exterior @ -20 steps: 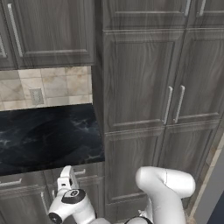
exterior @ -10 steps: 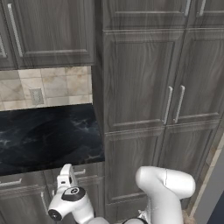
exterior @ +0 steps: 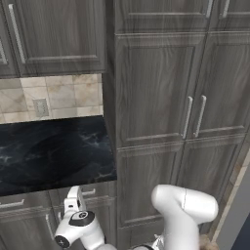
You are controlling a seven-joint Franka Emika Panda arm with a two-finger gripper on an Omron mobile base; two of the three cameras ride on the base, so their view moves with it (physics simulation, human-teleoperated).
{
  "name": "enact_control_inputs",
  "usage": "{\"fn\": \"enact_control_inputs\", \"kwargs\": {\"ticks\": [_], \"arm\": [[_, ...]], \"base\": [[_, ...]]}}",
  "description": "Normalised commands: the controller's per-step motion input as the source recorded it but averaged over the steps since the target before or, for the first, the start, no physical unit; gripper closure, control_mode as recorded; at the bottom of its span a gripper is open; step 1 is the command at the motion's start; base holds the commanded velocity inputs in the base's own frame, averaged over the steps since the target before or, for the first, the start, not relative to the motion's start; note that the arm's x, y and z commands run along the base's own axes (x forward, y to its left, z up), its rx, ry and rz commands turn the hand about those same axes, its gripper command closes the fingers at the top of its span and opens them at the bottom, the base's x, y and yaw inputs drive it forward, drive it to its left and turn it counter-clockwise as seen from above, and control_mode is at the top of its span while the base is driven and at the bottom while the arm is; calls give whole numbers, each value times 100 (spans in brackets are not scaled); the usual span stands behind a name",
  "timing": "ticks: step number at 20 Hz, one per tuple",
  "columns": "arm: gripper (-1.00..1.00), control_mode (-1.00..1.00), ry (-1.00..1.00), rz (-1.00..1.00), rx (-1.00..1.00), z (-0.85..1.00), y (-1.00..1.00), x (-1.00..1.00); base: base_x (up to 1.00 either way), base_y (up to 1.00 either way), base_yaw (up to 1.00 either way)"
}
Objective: Take the tongs from the drawer on the left and place them on the dining counter next to the tray containing the hot dog.
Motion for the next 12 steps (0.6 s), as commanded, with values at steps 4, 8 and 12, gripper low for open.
{"fn": "enact_control_inputs", "kwargs": {"ticks": [4,8,12], "arm": [[-100,-100,0,0,0,-21,0,16],[-100,-100,0,0,0,-22,6,16],[-100,-100,0,1,0,-17,15,16]], "base": [[0,0,0],[0,0,0],[0,0,0]]}}
